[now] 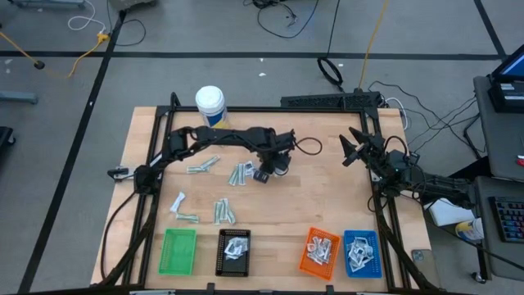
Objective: Pick & Place First Aid Supplies
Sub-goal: Put the towelette pack into the black bin
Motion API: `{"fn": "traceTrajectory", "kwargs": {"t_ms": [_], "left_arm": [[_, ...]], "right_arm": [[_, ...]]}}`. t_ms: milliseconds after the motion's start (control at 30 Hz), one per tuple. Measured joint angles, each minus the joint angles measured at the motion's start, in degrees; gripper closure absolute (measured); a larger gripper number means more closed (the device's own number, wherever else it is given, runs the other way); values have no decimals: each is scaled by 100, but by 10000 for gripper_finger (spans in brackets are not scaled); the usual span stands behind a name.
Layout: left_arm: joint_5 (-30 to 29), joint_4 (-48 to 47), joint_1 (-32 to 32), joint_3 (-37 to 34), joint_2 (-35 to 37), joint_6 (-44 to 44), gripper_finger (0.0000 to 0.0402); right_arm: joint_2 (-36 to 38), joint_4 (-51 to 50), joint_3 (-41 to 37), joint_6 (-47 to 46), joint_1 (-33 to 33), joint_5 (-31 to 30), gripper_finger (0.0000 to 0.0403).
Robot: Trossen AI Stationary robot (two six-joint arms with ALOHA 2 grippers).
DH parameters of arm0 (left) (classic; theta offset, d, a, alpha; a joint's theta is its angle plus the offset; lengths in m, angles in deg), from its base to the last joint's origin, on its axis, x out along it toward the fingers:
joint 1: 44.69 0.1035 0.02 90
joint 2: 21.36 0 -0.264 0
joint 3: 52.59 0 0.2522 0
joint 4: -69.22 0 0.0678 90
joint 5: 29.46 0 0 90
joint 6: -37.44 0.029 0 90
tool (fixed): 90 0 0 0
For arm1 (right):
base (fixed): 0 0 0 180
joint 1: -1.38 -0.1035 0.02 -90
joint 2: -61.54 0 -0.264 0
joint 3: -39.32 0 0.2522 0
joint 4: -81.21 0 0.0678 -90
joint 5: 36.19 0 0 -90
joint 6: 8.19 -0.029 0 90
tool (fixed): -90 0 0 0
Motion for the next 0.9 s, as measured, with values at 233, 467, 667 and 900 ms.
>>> {"fn": "traceTrajectory", "kwargs": {"t_ms": [233, 467, 667, 900], "left_arm": [[219, 24, -101, -7, -54, -20, 395], [221, -44, -194, 15, -227, -116, 379], [45, 81, -230, 4, -188, -222, 389], [-10, 76, -210, -11, -133, -515, 329]], "right_arm": [[0, 1, 1, 0, -2, 0, 132], [0, 1, 0, 1, -1, 1, 135], [0, 1, 0, 0, 0, -1, 135], [0, 1, 0, 0, -1, -1, 135]]}}
